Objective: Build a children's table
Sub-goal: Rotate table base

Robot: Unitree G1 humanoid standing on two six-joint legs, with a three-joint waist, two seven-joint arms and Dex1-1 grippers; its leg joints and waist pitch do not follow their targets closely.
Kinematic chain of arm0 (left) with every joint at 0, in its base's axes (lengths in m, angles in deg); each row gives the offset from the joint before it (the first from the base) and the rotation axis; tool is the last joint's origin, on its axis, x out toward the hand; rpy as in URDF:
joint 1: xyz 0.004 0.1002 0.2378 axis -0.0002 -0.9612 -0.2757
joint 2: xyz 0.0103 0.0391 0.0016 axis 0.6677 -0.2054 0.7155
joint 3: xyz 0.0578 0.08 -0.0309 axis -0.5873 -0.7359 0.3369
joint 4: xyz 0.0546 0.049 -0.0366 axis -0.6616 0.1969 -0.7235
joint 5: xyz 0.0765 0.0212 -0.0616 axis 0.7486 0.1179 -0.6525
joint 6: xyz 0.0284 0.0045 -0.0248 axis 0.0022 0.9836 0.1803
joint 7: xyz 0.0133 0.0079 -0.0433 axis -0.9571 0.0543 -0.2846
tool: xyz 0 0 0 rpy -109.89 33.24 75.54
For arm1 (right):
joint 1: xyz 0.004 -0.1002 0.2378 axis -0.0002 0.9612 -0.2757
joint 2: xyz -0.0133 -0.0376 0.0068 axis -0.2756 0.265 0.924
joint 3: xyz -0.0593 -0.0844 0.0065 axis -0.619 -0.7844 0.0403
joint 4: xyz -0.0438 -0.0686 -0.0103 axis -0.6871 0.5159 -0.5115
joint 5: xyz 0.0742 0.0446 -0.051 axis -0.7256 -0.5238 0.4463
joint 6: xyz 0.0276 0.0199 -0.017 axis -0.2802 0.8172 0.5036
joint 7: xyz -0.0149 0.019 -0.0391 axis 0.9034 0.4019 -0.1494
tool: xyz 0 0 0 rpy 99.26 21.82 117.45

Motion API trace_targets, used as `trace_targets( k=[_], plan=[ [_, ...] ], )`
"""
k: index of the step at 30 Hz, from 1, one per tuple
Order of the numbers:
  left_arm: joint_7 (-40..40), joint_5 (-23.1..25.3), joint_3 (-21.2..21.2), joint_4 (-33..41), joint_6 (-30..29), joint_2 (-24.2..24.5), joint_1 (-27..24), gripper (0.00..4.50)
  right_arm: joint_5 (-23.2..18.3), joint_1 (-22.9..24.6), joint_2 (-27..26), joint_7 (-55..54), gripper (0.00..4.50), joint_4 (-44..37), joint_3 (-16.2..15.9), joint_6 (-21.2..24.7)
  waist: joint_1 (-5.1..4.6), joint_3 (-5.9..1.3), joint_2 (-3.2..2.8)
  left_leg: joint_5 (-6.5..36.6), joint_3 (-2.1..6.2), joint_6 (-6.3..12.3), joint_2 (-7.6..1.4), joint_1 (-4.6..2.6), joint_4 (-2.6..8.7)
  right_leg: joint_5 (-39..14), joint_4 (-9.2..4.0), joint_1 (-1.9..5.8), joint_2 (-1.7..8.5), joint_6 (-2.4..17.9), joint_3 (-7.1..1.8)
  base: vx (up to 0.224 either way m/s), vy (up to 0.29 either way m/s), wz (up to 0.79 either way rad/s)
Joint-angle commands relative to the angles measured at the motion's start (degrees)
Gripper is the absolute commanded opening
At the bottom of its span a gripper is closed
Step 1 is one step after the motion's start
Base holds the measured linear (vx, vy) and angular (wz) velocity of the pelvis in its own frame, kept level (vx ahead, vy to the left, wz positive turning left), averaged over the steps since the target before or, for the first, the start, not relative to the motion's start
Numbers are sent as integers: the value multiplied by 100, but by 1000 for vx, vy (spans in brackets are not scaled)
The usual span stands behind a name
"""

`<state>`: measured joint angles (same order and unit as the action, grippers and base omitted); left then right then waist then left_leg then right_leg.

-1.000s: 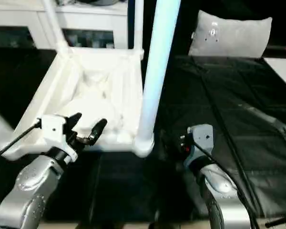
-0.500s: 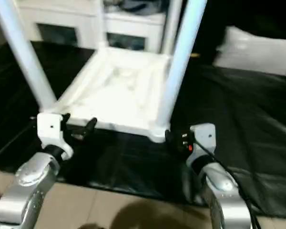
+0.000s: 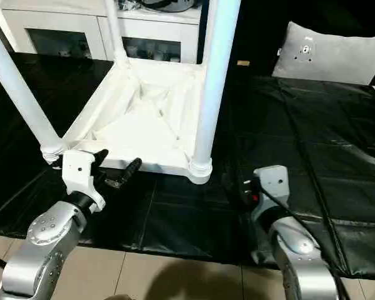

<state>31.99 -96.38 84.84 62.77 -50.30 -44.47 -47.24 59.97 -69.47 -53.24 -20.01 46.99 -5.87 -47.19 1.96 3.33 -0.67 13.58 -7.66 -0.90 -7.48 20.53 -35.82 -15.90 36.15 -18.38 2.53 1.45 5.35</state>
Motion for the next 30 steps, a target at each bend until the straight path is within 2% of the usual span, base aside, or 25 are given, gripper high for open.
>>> trace_targets(
  k=[1, 6, 7, 8, 9, 10, 12, 13, 14, 15, 16, 17, 18, 19, 20, 21, 22, 23, 24, 25, 26, 27, 28, 29, 30],
  plan=[
    [-58, -55, 47, -25, -40, 13, 34, 448, 19, -24, 23, 15, 450, 93, -39, -130, 6, -242, 2, 350, 273, 418, -678, 17, 521, 547, -418, 153, 787, 1104, -497, 0, 0, 0],
    [-126, -68, 92, -65, 116, 40, 49, 448, -8, -61, 18, 78, 450, 74, -25, -174, 4, -238, -1, 432, 266, 347, -676, 15, 528, 461, -424, 153, 784, 1102, -506, 0, 0, 0],
    [-140, -93, 123, -87, 177, 24, 67, 448, -20, -58, 25, 107, 450, 59, -43, -170, 8, -231, 2, 640, 256, 324, -671, 0, 540, 244, -444, 175, 788, 1094, -504, 0, 0, 0],
    [-128, -131, 168, -108, 206, -9, 89, 448, -18, -58, 33, 128, 450, 49, -67, -170, 7, -222, 1, 920, 243, 272, -667, -14, 553, -84, -473, 200, 790, 1090, -502, 0, 0, 0],
    [-116, -166, 214, -129, 235, -45, 110, 448, -11, -61, 43, 142, 450, 47, -96, -187, 5, -198, 9, 1381, 213, 192, -638, -37, 562, -820, -552, 230, 769, 1063, -498, 0, 0, 0],
    [-120, -180, 223, -138, 236, -57, 114, 448, 0, -69, 43, 132, 450, 58, -114, -205, 7, -150, 8, 1963, 164, 122, -599, -93, 591, -1902, -684, 248, 723, 996, -472, 0, 0, 0],
    [-121, -167, 198, -134, 231, -50, 101, 448, 9, -76, 48, 125, 450, 73, -132, -237, 11, -144, 1, 2314, 122, 103, -553, -170, 586, -2694, -799, 278, 669, 898, -439, 0, 0, 0],
    [-122, -152, 168, -122, 219, -42, 81, 448, 16, -81, 54, 125, 450, 81, -145, -260, 2, -126, 19, 2462, 81, 131, -495, -229, 588, -3150, -898, 324, 619, 805, -421, 0, 0, 0],
    [-122, -152, 168, -122, 219, -42, 81, 448, 16, -81, 54, 125, 450, 81, -145, -260, 26, -119, 5, 2301, 65, 193, -479, -199, 618, -3256, -950, 389, 612, 702, -412, 87, 27, 1],
    [-131, -146, 152, -101, 213, -48, 49, 448, 22, -96, 67, 167, 450, 88, -166, -332, 25, -151, 12, 2085, 54, 248, -476, -224, 645, -3103, -978, 454, 586, 655, -398, 61, 21, -1],
    [-138, -143, 151, -102, 216, -54, 42, 448, 20, -109, 71, 194, 450, 98, -170, -371, 23, -205, -16, 1789, 70, 327, -510, -265, 699, -2525, -933, 494, 528, 691, -365, 92, 28, 2],
    [-138, -143, 151, -102, 216, -54, 42, 448, 20, -109, 71, 194, 450, 98, -170, -371, 6, -241, -17, 1626, 92, 406, -524, -283, 722, -2136, -882, 503, 485, 722, -344, 50, 15, 1],
    [-160, -141, 161, -113, 235, -62, 30, 448, -55, -141, 78, 259, 450, 105, -170, -207, -85, -330, -125, 1302, 124, 413, -713, -673, 764, -1314, -671, 281, 339, 784, -344, 115, 29, -1],
    [-167, -145, 176, -113, 237, -64, 26, 448, -88, -159, 78, 285, 450, 109, -166, -153, -219, -273, -162, 1746, 275, 107, -1133, -1148, 877, -1015, -284, -184, 292, 729, -269, 161, 9, -24],
    [-168, -153, 190, -105, 233, -67, 18, 448, -83, -168, 87, 295, 450, 111, -170, -174, -255, -284, -77, 1622, 396, 11, -1302, -1267, 933, -642, -35, -339, 331, 523, -250, 218, -18, -48],
    [-167, -166, 215, -79, 230, -64, -14, 448, -17, -183, 116, 273, 450, 122, -166, -283, -268, -306, 109, 709, 516, 1254, -996, -1011, 766, 238, -7, -417, 567, -25, -386, 153, -32, -46],
    [-168, -167, 217, -75, 232, -62, -19, 448, -10, -185, 123, 280, 450, 128, -170, -306, -198, -322, 166, 722, 116, 1378, -609, -872, 495, 666, -299, -278, 682, 155, -506, 145, -72, -8],
    [-168, -169, 219, -68, 236, -60, -28, 448, 1, -187, 135, 291, 450, 137, -176, -343, -198, -322, 166, 722, 116, 1378, -609, -872, 495, 666, -299, -278, 682, 155, -506, 88, -45, 16],
    [-151, -188, 241, -27, 237, -68, -73, 448, 27, -189, 156, 286, 450, 180, -172, -387, 128, -477, 321, 661, 20, 1209, 35, 452, -540, 1809, -596, 1116, 1387, 768, -1470, 245, -68, 16],
    [-150, -189, 243, -24, 237, -69, -76, 448, 28, -189, 158, 286, 450, 184, -172, -391, 106, -398, 400, 439, 98, 1056, -7, 624, -633, 2433, -557, 1080, 1304, 731, -1363, 237, -55, -12],
    [-152, -221, 263, 2, 272, -88, -114, 448, 36, -192, 163, 268, 450, 232, -144, -404, 158, -438, 372, -263, 146, 610, 95, 749, -551, 3600, -339, 1064, 843, 411, -902, 237, -55, -12],
    [-160, -224, 260, 13, 280, -88, -137, 448, 31, -195, 155, 243, 450, 269, -103, -397, 184, -423, 288, -1235, 177, 507, 77, 647, -189, 4195, -262, 869, 514, 154, -531, 95, -51, -16],
    [-169, -193, 238, 9, 259, -64, -143, 448, 5, -202, 146, 233, 450, 295, -70, -386, 158, -379, 31, -2137, 251, 829, -70, 378, 279, 3958, -209, 638, 202, -226, -125, -54, -23, -11],
    [-173, -179, 228, 4, 251, -54, -143, 448, -8, -206, 145, 237, 450, 301, -63, -386, 115, -505, -169, -2481, 467, 1287, -382, 126, 274, 3455, 56, 515, 74, -491, -26, -2, -37, -22],
    [-247, -176, 193, -31, 243, -18, -129, 448, -19, -217, 165, 252, 450, 334, -47, -476, -76, -522, -284, -4330, 1227, 2951, -1172, -488, 149, 1142, 611, -304, 269, -719, -266, -17, -18, -19]
  ],
)
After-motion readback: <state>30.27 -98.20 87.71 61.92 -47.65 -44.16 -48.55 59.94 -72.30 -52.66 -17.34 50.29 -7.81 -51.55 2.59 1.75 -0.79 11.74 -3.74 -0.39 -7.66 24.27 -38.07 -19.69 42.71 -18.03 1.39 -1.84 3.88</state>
